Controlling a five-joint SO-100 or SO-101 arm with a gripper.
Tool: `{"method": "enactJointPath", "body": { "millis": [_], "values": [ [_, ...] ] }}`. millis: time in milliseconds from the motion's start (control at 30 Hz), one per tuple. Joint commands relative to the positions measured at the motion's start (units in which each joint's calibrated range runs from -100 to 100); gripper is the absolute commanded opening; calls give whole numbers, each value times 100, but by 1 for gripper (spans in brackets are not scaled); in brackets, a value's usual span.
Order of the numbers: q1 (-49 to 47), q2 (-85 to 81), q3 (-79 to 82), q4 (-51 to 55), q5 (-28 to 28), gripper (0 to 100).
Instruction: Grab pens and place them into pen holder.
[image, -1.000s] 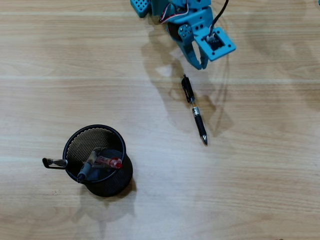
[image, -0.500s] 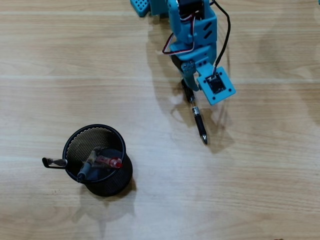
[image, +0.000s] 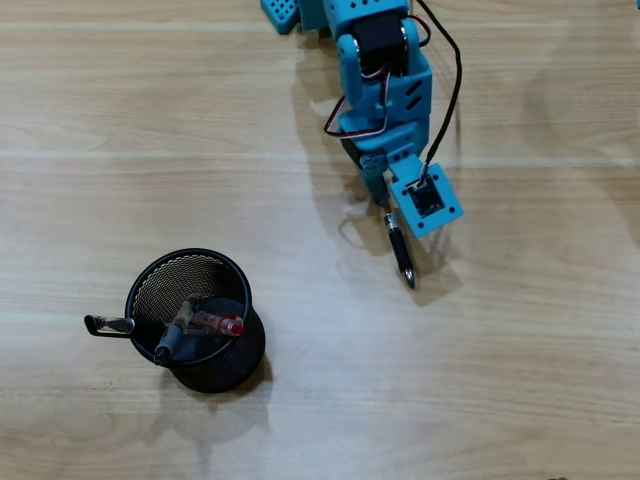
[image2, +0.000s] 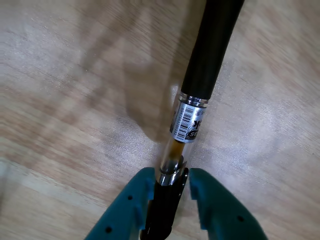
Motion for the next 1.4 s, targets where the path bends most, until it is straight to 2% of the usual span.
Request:
{"method": "enactJointPath", "body": {
  "millis": [0,767,1200,1367],
  "values": [
    [50,-19,-220,29,-8,12],
    [41,6,186,-40,-13,12],
    [-32,796,-662,-14,-13,11],
    [-13,922,-644,12,-13,3]
  ]
}}
